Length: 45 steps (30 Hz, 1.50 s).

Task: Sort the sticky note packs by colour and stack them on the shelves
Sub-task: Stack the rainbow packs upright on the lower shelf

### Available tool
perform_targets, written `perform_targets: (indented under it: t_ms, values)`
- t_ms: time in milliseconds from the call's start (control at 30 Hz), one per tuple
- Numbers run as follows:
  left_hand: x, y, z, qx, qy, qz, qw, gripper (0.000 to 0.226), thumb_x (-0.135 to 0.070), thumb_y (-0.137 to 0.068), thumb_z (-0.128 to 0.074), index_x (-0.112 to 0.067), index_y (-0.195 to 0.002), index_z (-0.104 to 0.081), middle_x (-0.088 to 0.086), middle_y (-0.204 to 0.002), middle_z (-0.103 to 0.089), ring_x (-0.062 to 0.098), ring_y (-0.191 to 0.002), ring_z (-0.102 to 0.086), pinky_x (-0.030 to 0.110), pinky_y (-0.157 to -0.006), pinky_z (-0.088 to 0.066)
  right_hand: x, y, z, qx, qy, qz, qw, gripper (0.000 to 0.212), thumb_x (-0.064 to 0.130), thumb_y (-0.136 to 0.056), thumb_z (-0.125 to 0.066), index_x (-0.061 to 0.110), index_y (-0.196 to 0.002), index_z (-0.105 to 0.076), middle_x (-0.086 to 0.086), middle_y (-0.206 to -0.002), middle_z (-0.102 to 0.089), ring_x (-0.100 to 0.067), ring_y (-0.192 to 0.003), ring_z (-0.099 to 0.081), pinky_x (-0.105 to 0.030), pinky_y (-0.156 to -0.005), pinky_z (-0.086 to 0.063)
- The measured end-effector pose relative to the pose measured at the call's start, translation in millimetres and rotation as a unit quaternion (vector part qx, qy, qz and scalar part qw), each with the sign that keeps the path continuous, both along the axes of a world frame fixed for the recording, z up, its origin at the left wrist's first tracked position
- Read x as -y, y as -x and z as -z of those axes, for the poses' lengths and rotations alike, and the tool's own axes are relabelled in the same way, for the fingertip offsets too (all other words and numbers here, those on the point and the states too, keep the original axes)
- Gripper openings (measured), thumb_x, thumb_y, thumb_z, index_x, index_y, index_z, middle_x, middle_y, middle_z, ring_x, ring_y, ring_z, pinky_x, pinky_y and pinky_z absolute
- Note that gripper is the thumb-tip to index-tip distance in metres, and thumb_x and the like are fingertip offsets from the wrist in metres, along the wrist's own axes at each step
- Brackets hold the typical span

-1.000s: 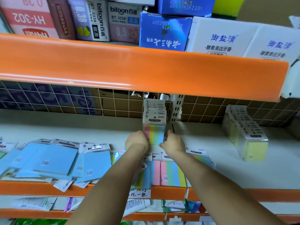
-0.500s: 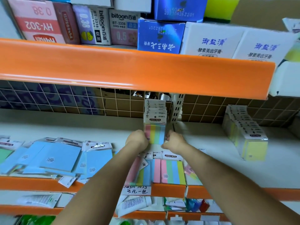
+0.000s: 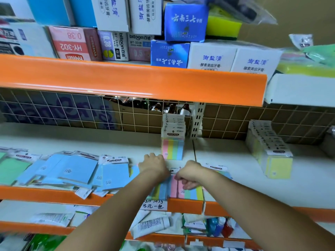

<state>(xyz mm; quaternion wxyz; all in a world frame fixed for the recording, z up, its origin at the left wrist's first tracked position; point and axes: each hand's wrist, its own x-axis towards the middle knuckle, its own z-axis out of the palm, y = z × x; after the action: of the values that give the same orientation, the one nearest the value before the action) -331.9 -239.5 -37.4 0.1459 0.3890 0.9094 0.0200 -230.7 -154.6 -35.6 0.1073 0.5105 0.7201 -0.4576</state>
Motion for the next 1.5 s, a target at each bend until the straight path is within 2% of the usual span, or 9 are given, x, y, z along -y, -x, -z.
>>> perform_targets:
  t_ms: [200, 400, 600, 900, 1033, 1133, 1267, 1367, 1500]
  values:
    - [1, -6, 5, 0.013, 0.006, -0.027, 1.000, 0.051, -0.042, -0.089, -0.053, -0.018, -0.133, -0.048, 0.006, -0.134, -0.039, 0.026, -0.129, -0.030, 0.041, -0.098, -0.037, 19, 7, 9, 0.000, -0.026, 0.039, 0.999, 0.014, 0.011, -0.081, -0.068, 0.007, -0.081, -0.055, -0.013, -0.084, -0.064, -0.027, -0.076, -0.072, -0.036, -0.075, -0.061]
    - [3, -10, 5, 0.009, -0.002, -0.037, 0.999, 0.048, -0.037, -0.090, -0.051, -0.015, -0.133, -0.048, 0.006, -0.133, -0.039, 0.026, -0.128, -0.031, 0.042, -0.097, -0.036, 20, 16, 22, 0.006, -0.017, 0.067, 0.998, 0.015, 0.005, -0.085, -0.059, 0.008, -0.074, -0.049, -0.009, -0.062, -0.044, -0.020, -0.052, -0.040, -0.027, -0.064, -0.041]
    - [5, -9, 3, 0.021, 0.001, -0.046, 0.999, 0.054, -0.044, -0.088, -0.054, -0.015, -0.133, -0.049, 0.006, -0.133, -0.038, 0.026, -0.128, -0.031, 0.043, -0.097, -0.037, 22, 18, 26, -0.014, -0.008, 0.078, 0.997, 0.013, 0.013, -0.086, -0.059, 0.008, -0.076, -0.052, -0.011, -0.064, -0.047, -0.026, -0.065, -0.049, -0.030, -0.066, -0.046]
    - [6, -7, 7, 0.009, 0.030, 0.007, 0.999, 0.048, -0.043, -0.089, -0.048, -0.020, -0.131, -0.052, 0.006, -0.133, -0.040, 0.026, -0.130, -0.030, 0.043, -0.100, -0.034, -7, -14, -6, -0.065, 0.041, 0.109, 0.991, 0.018, 0.005, -0.086, -0.054, 0.009, -0.073, -0.041, -0.008, -0.057, -0.034, -0.016, -0.042, -0.033, -0.023, -0.046, -0.029]
    - [3, -9, 8, 0.004, 0.041, 0.022, 0.999, 0.051, -0.042, -0.091, -0.045, -0.015, -0.135, -0.047, 0.008, -0.137, -0.039, 0.027, -0.131, -0.030, 0.043, -0.104, -0.033, -25, -16, -16, -0.094, -0.031, 0.128, 0.987, 0.015, 0.010, -0.072, -0.061, 0.006, -0.085, -0.057, -0.011, -0.077, -0.062, -0.025, -0.068, -0.061, -0.032, -0.067, -0.054]
    - [-3, -2, 7, 0.036, 0.001, -0.028, 0.999, 0.048, -0.034, -0.089, -0.048, -0.012, -0.131, -0.048, 0.009, -0.135, -0.045, 0.027, -0.128, -0.035, 0.039, -0.100, -0.036, -32, -13, -18, -0.126, -0.083, 0.111, 0.982, 0.011, 0.011, -0.076, -0.064, 0.010, -0.086, -0.060, -0.013, -0.094, -0.069, -0.028, -0.090, -0.067, -0.035, -0.078, -0.054]
    - [-8, 11, 3, 0.105, -0.078, -0.111, 0.985, 0.033, -0.035, -0.084, -0.052, -0.013, -0.107, -0.061, 0.009, -0.113, -0.064, 0.028, -0.111, -0.054, 0.032, -0.085, -0.046, -27, -10, -11, -0.208, -0.097, 0.064, 0.971, 0.017, 0.010, -0.082, -0.066, 0.019, -0.077, -0.052, -0.008, -0.090, -0.065, -0.024, -0.081, -0.060, -0.032, -0.071, -0.046]
    - [-10, 19, 1, 0.241, -0.163, -0.136, 0.947, 0.019, -0.029, -0.067, -0.057, -0.015, -0.079, -0.061, 0.009, -0.088, -0.069, 0.028, -0.084, -0.065, 0.028, -0.070, -0.051, -25, -2, -11, -0.249, -0.107, 0.045, 0.961, 0.016, 0.006, -0.083, -0.067, 0.017, -0.083, -0.055, -0.008, -0.090, -0.065, -0.024, -0.083, -0.059, -0.031, -0.074, -0.047]
    - [-14, 24, 4, 0.298, -0.238, -0.099, 0.919, 0.026, -0.029, -0.059, -0.055, -0.019, -0.082, -0.060, 0.006, -0.085, -0.068, 0.027, -0.078, -0.064, 0.032, -0.070, -0.053, -29, 7, -12, -0.281, -0.118, 0.055, 0.951, 0.014, 0.007, -0.086, -0.063, 0.014, -0.096, -0.056, 0.001, -0.086, -0.062, -0.019, -0.083, -0.057, -0.027, -0.073, -0.042]
